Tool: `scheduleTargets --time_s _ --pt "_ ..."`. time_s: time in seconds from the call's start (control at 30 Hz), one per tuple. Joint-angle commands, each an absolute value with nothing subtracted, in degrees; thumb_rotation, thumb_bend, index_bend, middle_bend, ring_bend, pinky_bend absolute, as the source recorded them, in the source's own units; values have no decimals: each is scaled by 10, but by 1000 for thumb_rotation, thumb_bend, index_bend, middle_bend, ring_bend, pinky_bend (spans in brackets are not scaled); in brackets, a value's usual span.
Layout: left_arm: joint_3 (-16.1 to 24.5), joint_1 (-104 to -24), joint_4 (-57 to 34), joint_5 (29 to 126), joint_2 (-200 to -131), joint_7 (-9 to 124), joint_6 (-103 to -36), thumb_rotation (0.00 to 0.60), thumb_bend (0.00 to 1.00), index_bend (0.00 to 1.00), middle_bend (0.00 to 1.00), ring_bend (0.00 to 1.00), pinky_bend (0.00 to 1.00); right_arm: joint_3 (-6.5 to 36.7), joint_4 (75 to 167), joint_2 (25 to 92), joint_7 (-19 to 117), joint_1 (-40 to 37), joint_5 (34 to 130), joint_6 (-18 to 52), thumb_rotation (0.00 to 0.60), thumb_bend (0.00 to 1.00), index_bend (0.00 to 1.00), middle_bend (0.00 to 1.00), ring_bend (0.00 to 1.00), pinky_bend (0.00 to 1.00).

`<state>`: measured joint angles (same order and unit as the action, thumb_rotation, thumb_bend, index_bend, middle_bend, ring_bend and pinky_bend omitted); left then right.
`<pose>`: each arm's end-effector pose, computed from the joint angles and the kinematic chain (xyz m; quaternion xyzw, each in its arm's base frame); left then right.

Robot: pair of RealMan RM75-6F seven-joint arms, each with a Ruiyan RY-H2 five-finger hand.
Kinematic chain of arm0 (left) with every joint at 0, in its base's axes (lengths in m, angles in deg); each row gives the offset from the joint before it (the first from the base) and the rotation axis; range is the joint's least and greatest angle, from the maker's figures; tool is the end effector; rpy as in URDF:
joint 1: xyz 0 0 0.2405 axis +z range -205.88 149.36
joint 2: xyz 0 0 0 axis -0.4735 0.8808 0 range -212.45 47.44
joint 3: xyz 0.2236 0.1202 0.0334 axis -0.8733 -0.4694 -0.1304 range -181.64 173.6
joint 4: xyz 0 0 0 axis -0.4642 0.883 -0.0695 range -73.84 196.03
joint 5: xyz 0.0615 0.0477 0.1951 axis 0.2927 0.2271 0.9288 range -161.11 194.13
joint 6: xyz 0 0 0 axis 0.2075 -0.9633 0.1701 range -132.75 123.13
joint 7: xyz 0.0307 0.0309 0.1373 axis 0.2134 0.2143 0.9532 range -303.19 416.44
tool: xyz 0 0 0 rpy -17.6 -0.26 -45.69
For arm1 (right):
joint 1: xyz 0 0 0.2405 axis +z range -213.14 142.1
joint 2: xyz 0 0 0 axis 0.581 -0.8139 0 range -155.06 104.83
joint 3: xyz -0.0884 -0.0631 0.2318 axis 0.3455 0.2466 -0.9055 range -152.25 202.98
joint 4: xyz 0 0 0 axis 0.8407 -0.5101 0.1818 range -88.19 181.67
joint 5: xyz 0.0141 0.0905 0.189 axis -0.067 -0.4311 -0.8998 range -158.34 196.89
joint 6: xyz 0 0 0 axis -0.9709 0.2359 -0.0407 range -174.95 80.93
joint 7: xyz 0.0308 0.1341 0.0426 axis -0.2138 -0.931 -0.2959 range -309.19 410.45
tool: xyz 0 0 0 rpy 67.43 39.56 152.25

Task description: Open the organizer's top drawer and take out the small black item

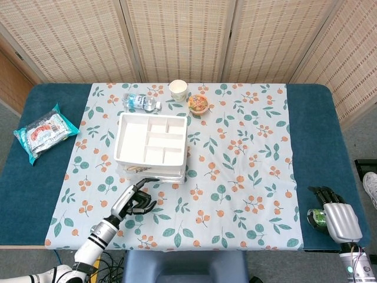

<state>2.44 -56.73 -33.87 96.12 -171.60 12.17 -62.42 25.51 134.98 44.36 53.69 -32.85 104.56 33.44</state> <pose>-0.1541 0.2557 -0.0282 -0.4322 -0.7330 -0.5184 0.0848 -0.3324 -0.1567 0.1179 0.6147 -0.4297 0.3265 0.5752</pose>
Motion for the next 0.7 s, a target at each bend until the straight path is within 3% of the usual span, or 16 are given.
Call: scheduleTargets --time_s 0.03,0.33,0.53,0.7 --pt "20 -564 -343 965 -1712 122 -626 600 359 102 881 978 1000 255 1350 443 536 -328 1046 334 600 327 139 196 170 252" --pt "-9 -538 -370 983 -1682 146 -656 600 359 71 881 978 1000 255 1352 442 535 -329 1045 335 600 327 139 196 170 252" --pt "-26 -508 -384 1018 -1661 197 -717 600 359 244 881 976 1000 254 1350 444 533 -328 1046 335 600 327 139 196 170 252" --pt "-23 -509 -403 1030 -1624 242 -729 600 359 231 881 976 1000 253 1350 444 531 -326 1049 335 600 327 139 196 170 252"
